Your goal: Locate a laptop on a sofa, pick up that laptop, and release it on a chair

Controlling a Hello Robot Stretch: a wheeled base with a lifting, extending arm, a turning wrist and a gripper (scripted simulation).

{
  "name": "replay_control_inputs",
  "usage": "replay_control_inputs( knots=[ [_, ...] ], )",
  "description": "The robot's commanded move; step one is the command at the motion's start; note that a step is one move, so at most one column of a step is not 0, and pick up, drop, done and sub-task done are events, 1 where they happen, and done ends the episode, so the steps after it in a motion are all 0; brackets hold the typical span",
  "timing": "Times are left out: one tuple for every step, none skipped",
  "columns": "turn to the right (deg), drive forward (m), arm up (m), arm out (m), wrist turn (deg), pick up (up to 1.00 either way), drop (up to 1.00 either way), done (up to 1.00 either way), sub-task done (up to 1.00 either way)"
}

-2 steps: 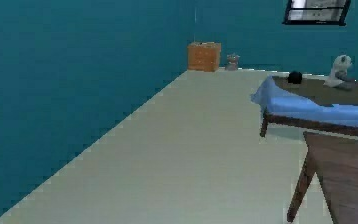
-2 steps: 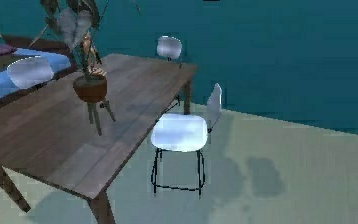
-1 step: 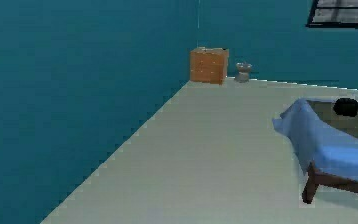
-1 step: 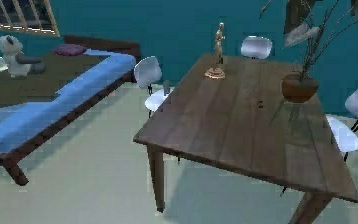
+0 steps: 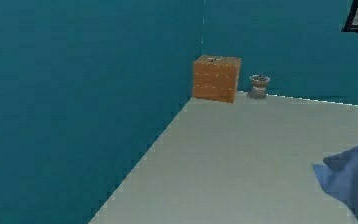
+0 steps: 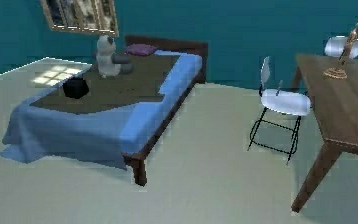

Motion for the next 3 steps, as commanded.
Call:
replay_control_inputs(
  knots=[
    [3.0, 0.00, 0.00, 0.00, 0.0, 0.00, 0.00, 0.00, 0.00],
    [0.0, 1.00, 0.00, 0.00, 0.0, 0.00, 0.00, 0.00, 0.00],
    [0.0, 0.85, 0.00, 0.00, 0.0, 0.00, 0.00, 0.00, 0.00]
  ],
)
